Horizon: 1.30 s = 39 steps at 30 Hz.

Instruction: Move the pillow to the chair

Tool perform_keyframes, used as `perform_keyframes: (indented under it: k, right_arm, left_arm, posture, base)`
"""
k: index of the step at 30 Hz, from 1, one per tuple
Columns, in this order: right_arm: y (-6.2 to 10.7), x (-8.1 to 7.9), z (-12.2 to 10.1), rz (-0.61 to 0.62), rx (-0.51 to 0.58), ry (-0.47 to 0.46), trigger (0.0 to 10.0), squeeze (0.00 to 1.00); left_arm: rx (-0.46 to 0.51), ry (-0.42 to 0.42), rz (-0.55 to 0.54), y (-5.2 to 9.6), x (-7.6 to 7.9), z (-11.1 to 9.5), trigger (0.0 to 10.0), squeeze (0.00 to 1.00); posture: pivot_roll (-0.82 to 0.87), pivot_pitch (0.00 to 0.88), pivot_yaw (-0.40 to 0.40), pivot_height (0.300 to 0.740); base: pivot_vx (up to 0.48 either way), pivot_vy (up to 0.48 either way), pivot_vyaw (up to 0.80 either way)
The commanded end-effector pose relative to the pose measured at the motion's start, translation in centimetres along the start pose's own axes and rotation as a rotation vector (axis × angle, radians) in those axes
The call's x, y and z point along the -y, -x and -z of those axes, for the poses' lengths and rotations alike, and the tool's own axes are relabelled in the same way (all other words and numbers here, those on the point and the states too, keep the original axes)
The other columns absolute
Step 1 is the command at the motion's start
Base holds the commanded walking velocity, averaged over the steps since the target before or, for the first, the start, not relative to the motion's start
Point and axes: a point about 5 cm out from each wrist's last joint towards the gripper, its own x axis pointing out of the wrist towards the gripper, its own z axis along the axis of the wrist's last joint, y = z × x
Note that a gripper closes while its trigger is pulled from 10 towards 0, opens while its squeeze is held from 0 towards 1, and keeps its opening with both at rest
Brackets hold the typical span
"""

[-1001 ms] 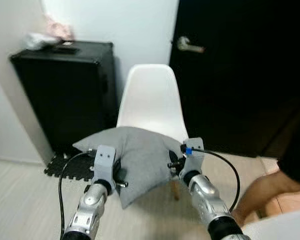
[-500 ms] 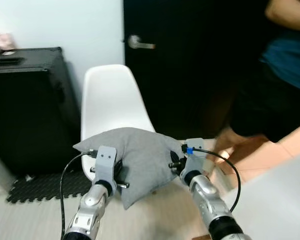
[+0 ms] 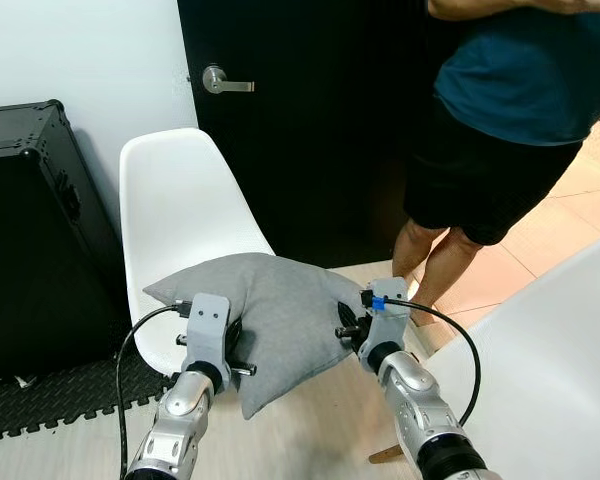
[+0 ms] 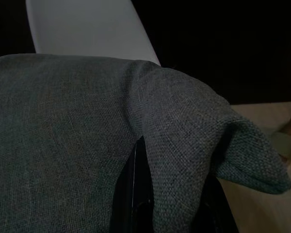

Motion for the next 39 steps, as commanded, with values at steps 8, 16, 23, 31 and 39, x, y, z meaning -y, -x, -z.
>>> perform_keyframes:
  k: [8, 16, 23, 31, 39]
  right_arm:
    - [0.17, 0.36, -0.63, 0.009, 0.046, 0.017, 10.0, 0.0]
    - [0.27, 0.48, -0.65, 0.006, 0.048, 0.023, 10.0, 0.0]
    - [0.27, 0.54, -0.7, 0.003, 0.048, 0.031, 10.0, 0.0]
    - [0.25, 0.52, -0.68, 0.001, 0.046, 0.036, 10.0, 0.0]
    - [0.25, 0.32, -0.56, -0.004, 0.045, 0.036, 10.0, 0.0]
  left_arm:
    - [0.072, -0.024, -0.043, -0.02, -1.24, -1.26, 10.0, 0.0]
    - [0.086, -0.036, -0.039, 0.12, -1.03, -1.36, 10.0, 0.0]
    - [0.094, -0.056, -0.029, 0.1, -0.85, -1.49, 10.0, 0.0]
    - [0.086, -0.009, -0.051, 0.18, -1.21, -1.34, 10.0, 0.0]
    - [0.099, -0.006, -0.048, 0.23, -1.34, -1.4, 10.0, 0.0]
  posture:
    - [0.01, 0.04, 0.011, 0.74]
    - [0.01, 0.039, 0.01, 0.74]
    - [0.01, 0.036, 0.009, 0.74]
    - [0.01, 0.031, 0.008, 0.74]
    - [0.01, 0.031, 0.007, 0.74]
  base:
    - [0.0, 0.0, 0.0]
    - [0.0, 0.0, 0.0]
    - [0.0, -0.069, 0.0]
    - [0.0, -0.213, 0.0]
    - [0.0, 0.0, 0.0]
